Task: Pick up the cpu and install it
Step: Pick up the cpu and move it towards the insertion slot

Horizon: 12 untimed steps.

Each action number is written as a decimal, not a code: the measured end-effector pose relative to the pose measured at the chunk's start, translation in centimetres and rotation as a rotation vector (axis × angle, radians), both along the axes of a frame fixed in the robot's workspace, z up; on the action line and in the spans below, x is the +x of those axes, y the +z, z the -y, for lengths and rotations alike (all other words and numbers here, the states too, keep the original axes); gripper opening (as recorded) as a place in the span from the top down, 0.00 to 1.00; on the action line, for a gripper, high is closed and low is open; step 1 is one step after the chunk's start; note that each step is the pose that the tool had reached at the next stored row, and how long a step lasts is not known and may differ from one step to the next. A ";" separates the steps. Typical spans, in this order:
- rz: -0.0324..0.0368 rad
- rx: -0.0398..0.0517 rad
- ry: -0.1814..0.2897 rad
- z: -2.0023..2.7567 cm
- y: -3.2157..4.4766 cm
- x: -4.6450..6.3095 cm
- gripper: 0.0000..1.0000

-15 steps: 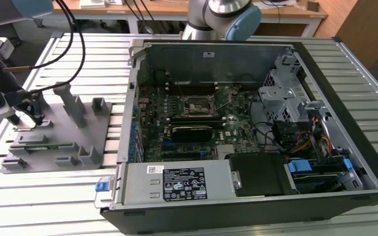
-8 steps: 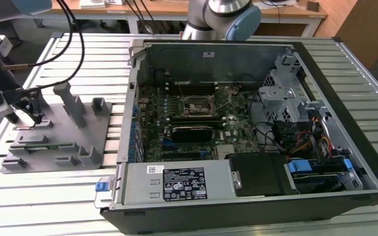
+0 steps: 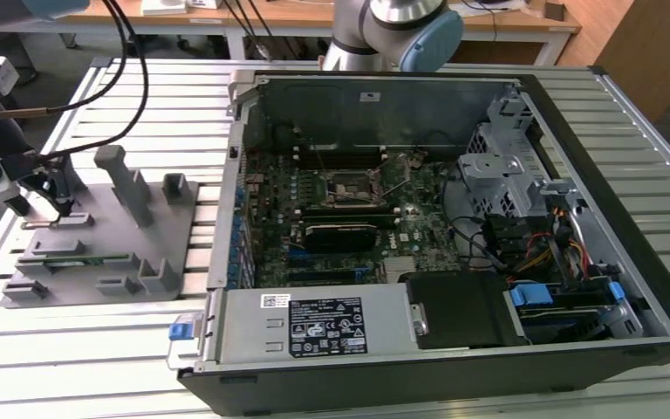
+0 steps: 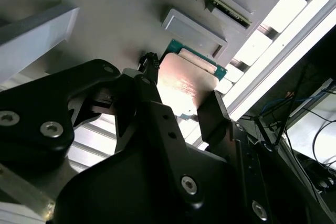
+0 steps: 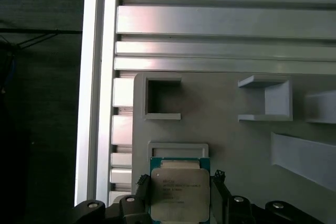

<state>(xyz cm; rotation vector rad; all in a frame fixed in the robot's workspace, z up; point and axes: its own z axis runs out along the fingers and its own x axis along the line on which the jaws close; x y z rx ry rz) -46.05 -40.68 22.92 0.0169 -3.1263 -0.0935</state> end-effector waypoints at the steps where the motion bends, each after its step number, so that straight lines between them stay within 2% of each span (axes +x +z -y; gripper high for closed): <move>1: 0.0000 0.0000 0.000 0.00 0.10 0.0 0.46; 12: 0.0000 0.0000 0.000 -0.01 1.20 0.0 0.46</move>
